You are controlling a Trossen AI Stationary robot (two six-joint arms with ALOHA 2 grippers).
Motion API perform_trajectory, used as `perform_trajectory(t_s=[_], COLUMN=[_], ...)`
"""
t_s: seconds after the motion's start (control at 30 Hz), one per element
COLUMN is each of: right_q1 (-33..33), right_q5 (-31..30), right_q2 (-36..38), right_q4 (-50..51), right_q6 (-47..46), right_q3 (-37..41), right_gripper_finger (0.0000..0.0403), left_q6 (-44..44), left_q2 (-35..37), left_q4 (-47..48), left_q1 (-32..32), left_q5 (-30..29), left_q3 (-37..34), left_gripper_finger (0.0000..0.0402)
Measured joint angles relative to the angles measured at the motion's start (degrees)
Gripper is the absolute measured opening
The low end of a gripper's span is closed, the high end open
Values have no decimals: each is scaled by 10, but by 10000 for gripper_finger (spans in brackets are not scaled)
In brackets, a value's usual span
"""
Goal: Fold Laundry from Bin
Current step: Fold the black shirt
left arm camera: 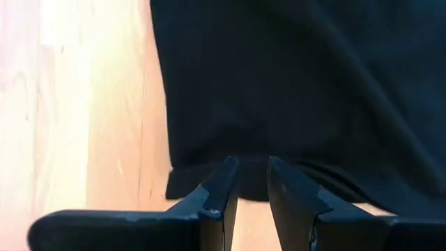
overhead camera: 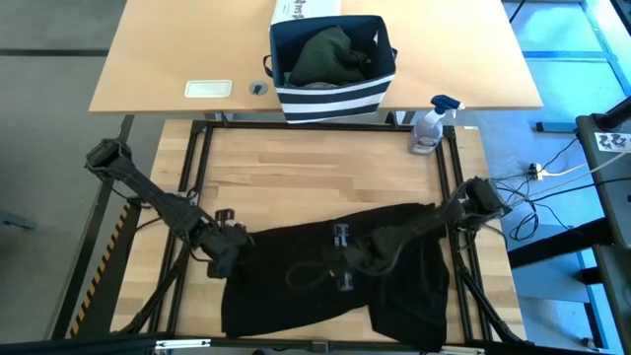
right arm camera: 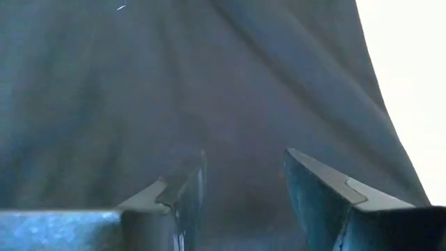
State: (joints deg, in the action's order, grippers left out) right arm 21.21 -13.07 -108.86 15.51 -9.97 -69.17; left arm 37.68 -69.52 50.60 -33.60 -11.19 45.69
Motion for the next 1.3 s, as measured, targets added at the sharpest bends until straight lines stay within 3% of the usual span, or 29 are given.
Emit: perform_trajectory(t_s=[0.23, 0.43, 0.53, 0.7, 0.8, 0.93, 1.3], right_q1=[-69, -52, -27, 24, 44, 46, -17], right_q5=[76, 107, 78, -45, -84, -78, -45], right_q2=[0, 22, 58, 137, 162, 167, 182], right_q4=[-35, -8, 44, 173, 273, 314, 243], right_q6=[12, -29, -53, -124, -199, -268, -348], right_q3=[52, 61, 61, 60, 60, 98, 259], right_gripper_finger=[193, 193, 193, 193, 193, 193, 193], left_q6=[-38, -55, -55, -55, -65, -82, -142], left_q2=[-3, -3, -3, -11, -32, -72, -144], left_q4=[-122, -194, -226, -277, -276, -275, -290], left_q1=[16, 21, 28, 38, 54, 97, 186], left_q5=[11, -20, -15, -13, -13, -11, 75], left_q3=[-2, -31, -50, -79, -87, -99, -107], left_gripper_finger=[72, 72, 72, 72, 72, 72, 72])
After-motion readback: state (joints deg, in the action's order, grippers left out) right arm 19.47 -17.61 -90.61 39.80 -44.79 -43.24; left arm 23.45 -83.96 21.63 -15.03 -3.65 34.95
